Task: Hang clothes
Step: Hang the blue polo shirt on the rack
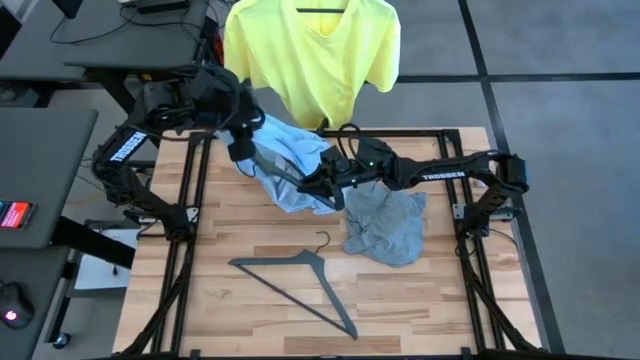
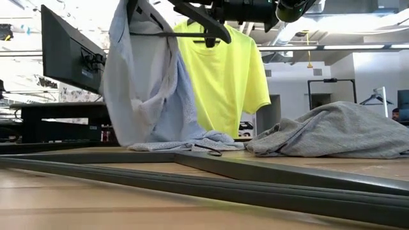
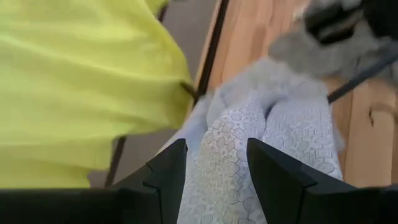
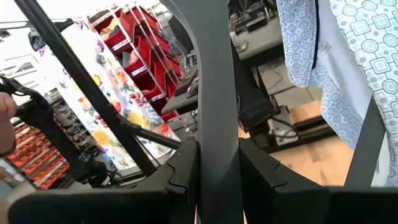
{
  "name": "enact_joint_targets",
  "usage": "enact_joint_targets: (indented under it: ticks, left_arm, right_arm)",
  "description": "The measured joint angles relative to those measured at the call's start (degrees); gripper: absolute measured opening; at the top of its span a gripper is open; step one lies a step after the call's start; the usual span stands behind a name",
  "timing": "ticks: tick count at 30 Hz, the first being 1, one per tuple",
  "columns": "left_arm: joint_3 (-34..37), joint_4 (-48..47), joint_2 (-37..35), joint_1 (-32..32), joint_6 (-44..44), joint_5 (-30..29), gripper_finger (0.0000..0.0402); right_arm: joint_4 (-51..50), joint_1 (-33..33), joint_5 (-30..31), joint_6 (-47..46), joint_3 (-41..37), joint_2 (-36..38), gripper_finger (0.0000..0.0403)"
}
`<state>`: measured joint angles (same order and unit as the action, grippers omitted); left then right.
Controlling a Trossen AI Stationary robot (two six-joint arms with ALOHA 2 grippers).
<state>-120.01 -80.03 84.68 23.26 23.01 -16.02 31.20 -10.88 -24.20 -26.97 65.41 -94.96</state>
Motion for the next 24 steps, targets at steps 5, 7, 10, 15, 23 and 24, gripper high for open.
enact_joint_targets:
  ticks: [5, 7, 10, 15, 23, 24]
  left_arm:
    - [-1.0, 0.8, -0.4, 0.0, 6.2, -1.8, 0.0153]
    - [-2.0, -0.2, -0.5, 0.0, 8.6, -1.9, 0.0153]
    - [-2.6, -4.5, -0.6, 0.0, 12.5, -2.4, 0.0152]
    - [-2.8, -10.2, -0.6, 0.0, 15.0, -6.6, 0.0128]
    - [-4.7, -10.0, -1.4, -0.4, 13.1, -8.0, 0.0108]
    - [-5.4, -10.0, -1.3, -0.4, 11.6, -7.7, 0.0108]
  right_arm:
    - [-0.3, -0.1, -1.5, -0.2, 0.0, 0.0, 0.0066]
    - [-0.1, -0.1, -3.0, -0.6, 0.0, 0.0, 0.0066]
    - [-0.1, -0.3, -4.8, -1.3, 0.0, 0.0, 0.0066]
    - [-0.2, -0.5, -5.9, -1.7, 0.0, 0.0, 0.0066]
    - [-0.5, -1.2, -6.2, -1.7, 0.0, 0.0, 0.0066]
    - [-0.5, -1.4, -6.6, -1.7, 0.0, 0.0, 0.0066]
